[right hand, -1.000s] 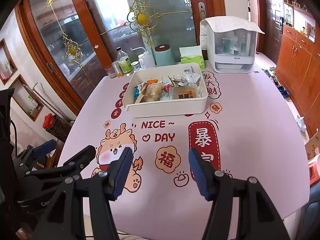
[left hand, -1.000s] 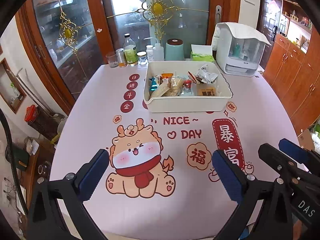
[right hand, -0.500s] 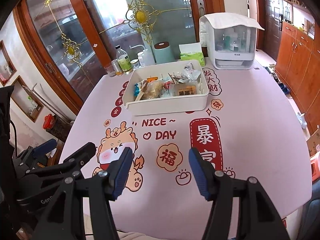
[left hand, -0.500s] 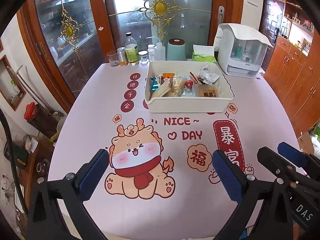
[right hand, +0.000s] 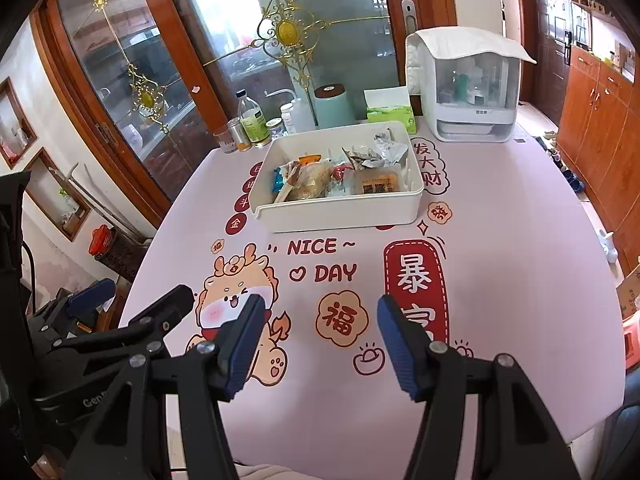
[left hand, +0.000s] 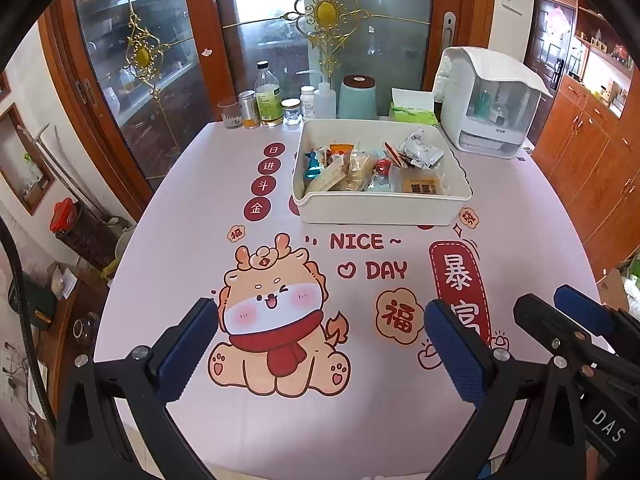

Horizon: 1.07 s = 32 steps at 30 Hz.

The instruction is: Organize snacks

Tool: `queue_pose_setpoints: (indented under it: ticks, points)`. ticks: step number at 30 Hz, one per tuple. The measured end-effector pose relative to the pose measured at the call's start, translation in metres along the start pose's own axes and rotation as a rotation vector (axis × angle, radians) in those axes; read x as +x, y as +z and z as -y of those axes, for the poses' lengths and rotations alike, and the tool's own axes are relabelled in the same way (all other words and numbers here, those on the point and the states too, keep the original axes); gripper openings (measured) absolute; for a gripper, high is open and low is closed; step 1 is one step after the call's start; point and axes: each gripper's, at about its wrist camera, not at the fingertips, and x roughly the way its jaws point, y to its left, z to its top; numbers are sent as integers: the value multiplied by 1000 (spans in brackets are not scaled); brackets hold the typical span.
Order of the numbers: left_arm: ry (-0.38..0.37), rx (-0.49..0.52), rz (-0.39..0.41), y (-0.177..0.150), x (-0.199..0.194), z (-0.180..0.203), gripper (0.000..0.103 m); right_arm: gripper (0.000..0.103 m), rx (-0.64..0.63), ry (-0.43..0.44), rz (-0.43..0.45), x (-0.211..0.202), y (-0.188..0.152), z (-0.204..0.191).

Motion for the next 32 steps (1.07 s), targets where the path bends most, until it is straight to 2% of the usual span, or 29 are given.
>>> queue_pose_setpoints:
  ticks: [20,32]
  points:
    - [-1,3,0,-1,0,-1,101,59,2,10,-2,2,-1,3]
    - [20,6,-10,-8,1,11,100,59,9,14,-8,6,-6,5]
